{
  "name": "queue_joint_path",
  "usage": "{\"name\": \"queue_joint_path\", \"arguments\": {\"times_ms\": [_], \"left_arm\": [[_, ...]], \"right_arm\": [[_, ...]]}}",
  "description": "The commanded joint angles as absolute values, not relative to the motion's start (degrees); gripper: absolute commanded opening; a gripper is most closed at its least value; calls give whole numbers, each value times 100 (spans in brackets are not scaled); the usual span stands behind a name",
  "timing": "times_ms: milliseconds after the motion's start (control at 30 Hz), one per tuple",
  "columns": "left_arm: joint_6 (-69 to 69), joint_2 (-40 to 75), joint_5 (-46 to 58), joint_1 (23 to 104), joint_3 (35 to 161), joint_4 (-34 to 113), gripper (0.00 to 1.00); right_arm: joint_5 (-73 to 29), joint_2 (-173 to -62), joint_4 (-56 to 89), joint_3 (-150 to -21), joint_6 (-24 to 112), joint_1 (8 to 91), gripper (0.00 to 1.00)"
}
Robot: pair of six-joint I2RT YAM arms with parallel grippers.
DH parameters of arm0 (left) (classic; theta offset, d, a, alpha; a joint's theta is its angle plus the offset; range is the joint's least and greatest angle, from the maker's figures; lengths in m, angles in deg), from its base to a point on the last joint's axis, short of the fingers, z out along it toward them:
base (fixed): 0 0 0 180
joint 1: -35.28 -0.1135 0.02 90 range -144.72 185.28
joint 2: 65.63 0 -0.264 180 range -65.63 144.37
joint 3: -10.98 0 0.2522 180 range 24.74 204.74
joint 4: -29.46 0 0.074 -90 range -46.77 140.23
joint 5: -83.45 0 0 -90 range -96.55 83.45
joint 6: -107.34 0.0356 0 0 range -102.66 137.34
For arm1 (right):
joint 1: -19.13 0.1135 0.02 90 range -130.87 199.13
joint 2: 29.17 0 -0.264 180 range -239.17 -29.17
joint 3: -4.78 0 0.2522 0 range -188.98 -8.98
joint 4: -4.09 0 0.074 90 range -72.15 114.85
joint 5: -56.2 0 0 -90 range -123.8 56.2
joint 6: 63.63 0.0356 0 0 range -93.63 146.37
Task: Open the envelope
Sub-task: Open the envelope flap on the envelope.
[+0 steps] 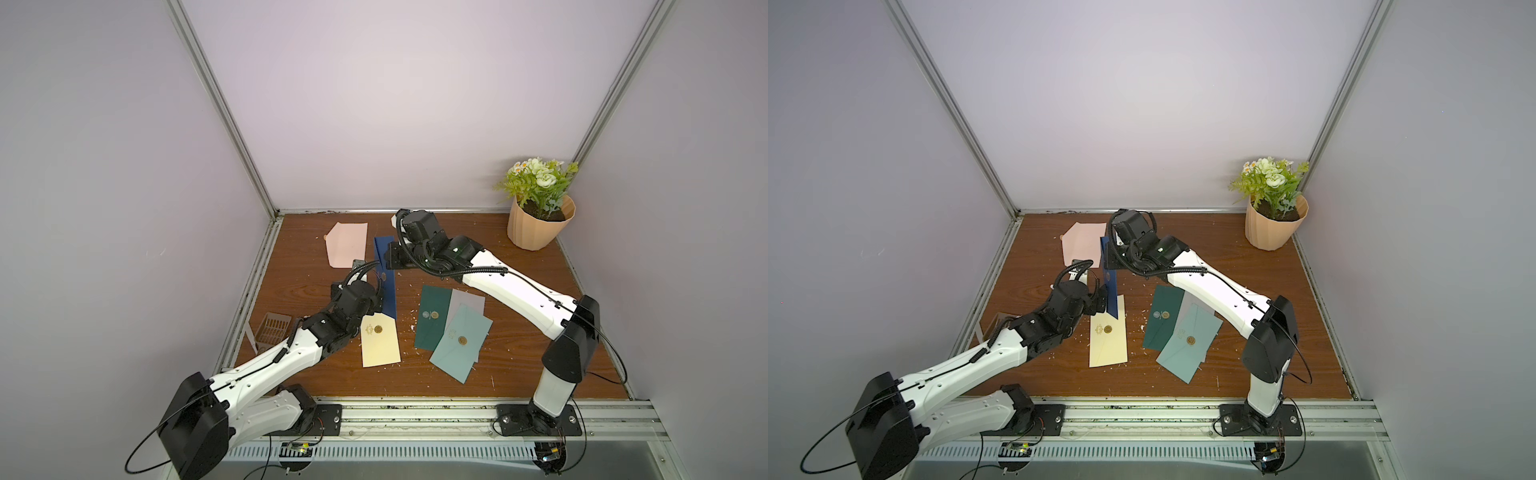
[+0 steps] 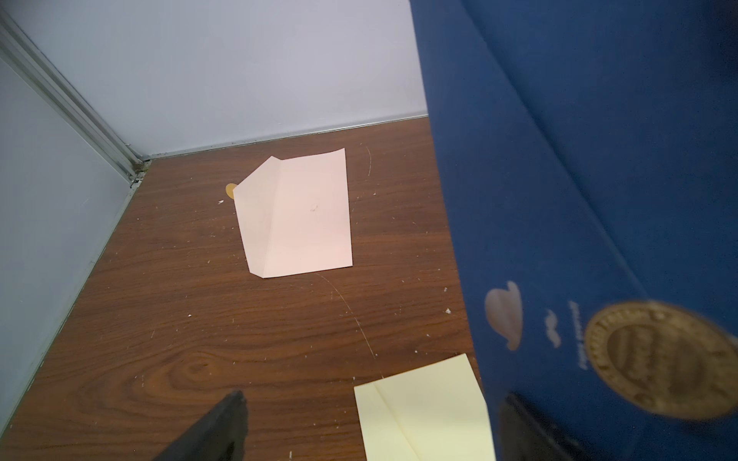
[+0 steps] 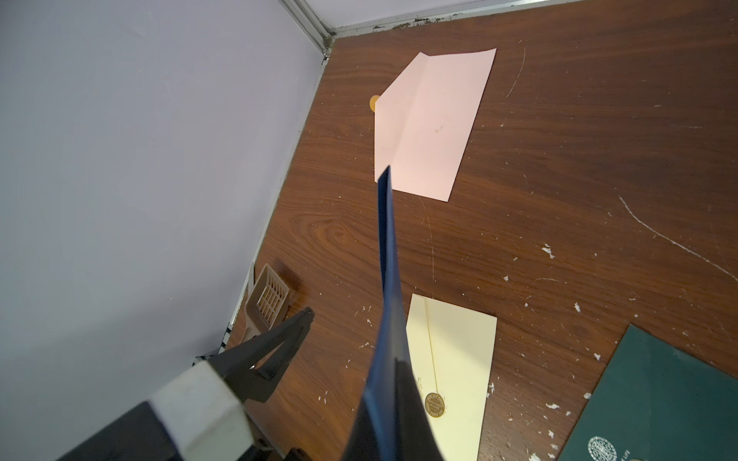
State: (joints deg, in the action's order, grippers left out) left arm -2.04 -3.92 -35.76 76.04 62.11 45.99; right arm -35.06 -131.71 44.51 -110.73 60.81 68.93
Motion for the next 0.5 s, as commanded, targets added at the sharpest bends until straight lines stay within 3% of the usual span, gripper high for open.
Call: {"name": "queue_joint_path", "arguments": {"times_ms": [0, 267, 467], "left_arm": [[-123, -715, -3358, 7541, 6073, 4402, 99], [-204, -1279, -3074, 7510, 5914, 4434, 99], [-622, -1048, -2128, 7104, 6605, 4742, 99]], "right_arm": [[-3625, -13079, 4546, -11333, 6031, 6908, 0], [-3690, -13143, 4642, -11428, 5895, 6918, 0], [-3824, -12748, 4103, -10626, 5447, 6951, 0]]}}
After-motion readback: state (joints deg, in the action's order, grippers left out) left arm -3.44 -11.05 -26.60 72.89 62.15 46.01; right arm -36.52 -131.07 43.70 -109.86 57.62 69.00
